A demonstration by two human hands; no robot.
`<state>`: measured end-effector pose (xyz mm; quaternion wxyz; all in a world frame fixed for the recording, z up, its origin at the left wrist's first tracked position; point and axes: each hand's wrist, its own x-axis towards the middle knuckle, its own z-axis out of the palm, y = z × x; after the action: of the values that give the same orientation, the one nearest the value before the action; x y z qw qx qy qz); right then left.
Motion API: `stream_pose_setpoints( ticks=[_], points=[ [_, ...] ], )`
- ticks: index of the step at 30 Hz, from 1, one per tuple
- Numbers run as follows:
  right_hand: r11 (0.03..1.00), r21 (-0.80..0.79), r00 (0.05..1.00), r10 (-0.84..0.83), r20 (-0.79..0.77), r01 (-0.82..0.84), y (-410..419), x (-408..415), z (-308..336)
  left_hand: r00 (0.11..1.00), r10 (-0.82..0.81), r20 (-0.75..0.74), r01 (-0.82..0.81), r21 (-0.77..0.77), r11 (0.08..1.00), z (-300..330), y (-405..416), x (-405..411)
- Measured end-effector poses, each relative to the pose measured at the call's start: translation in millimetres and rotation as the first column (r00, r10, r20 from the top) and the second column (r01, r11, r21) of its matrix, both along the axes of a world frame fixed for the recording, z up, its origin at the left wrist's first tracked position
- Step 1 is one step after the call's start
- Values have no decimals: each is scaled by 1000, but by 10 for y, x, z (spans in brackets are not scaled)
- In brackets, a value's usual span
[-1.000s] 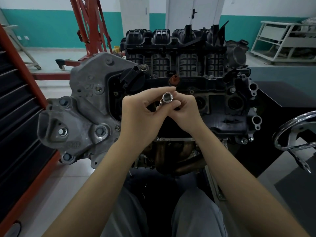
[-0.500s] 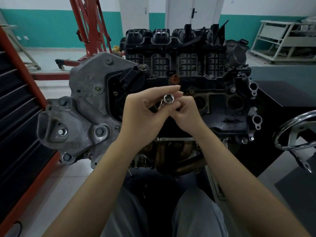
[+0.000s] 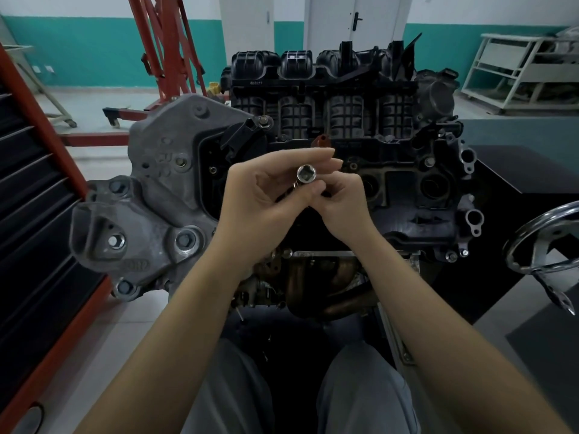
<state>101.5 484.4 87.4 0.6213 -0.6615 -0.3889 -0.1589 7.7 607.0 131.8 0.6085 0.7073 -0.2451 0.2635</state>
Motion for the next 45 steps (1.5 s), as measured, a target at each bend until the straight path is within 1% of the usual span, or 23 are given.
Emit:
stream_pose_setpoints(
  ticks=[1, 3, 4, 6, 9, 11, 13, 16, 18, 19, 21, 24, 25, 27, 30, 32, 34, 36, 37, 39, 41, 43, 45],
  points=[
    [1000, 23, 1000, -10, -19, 10, 0, 2, -8, 1000, 21, 10, -21, 26, 999, 1, -6, -3],
    [999, 44, 999, -5, -41, 7, -3, 11, -17, 988, 142, 55, -145, 61, 988, 11, -29, -11],
    [999, 40, 999, 3, -39, -1, -6, 14, -19, 976, 201, 79, -205, 58, 977, 9, -34, -11],
    [1000, 7, 1000, 15, -9, -15, -16, 7, -7, 963, 249, 108, -255, 42, 966, 0, -38, -8],
    [995, -78, 997, 69, 25, -67, -23, -37, 46, 982, 175, 76, -177, 14, 984, -17, -37, -4],
    [996, -66, 998, 63, 6, -62, -24, -20, 38, 995, 88, 51, -88, 1, 996, -22, -27, -8],
    [999, -28, 1000, 21, -13, -21, -21, 18, -6, 998, 55, 39, -56, 27, 998, -24, -17, -6],
    [1000, 15, 999, 8, -36, -8, -7, 33, -29, 976, 201, 78, -208, 81, 975, -19, -37, -10],
    [1000, -6, 999, 26, -23, -26, -13, 26, -23, 958, 267, 105, -276, 78, 958, -23, -51, -9],
    [999, -29, 999, 35, -6, -35, -19, 21, -21, 959, 265, 105, -273, 74, 959, -22, -58, -11],
    [996, -73, 999, 50, 2, -49, -18, -12, 10, 983, 173, 55, -176, 61, 982, -23, -44, -17],
    [999, -52, 1000, 6, -17, -7, -7, 18, -14, 999, 53, 4, -53, 83, 995, -7, -28, -38],
    [1000, -29, 1000, -8, -17, 8, -4, 31, -29, 998, 70, 5, -71, 94, 993, -3, -28, -37],
    [1000, 0, 1000, -13, -27, 13, 3, 47, -40, 983, 178, 43, -181, 112, 977, 12, -41, -39],
    [1000, -16, 1000, 13, 18, -13, -1, 34, -29, 956, 282, 81, -289, 82, 954, 10, -56, -31],
    [998, -52, 999, 44, 27, -42, -9, -5, 10, 966, 250, 66, -254, 62, 965, 16, -59, -31],
    [996, -70, 998, 64, 13, -63, -16, -22, 35, 990, 143, 14, -143, 41, 989, 19, -31, -36],
    [998, -43, 999, 35, 6, -35, -22, 2, 3, 997, 73, 0, -73, 88, 993, 28, -12, -45],
    [1000, -23, 1000, 13, 8, -13, -23, 18, -17, 996, 90, 15, -91, 128, 988, 27, -14, -45],
    [1000, 11, 1000, -9, -7, 9, -17, 30, -27, 972, 217, 88, -230, 180, 956, 26, -44, -49],
    [1000, 8, 1000, 3, 8, -3, -15, 35, -28, 937, 324, 130, -341, 136, 930, 16, -66, -47],
    [1000, -12, 999, 14, 37, -14, -19, 9, -7, 939, 325, 115, -334, 76, 939, 10, -81, -38],
    [998, -51, 998, 45, 53, -43, -23, -17, 19, 972, 228, 63, -229, 23, 973, 0, -70, -25]
  ],
)
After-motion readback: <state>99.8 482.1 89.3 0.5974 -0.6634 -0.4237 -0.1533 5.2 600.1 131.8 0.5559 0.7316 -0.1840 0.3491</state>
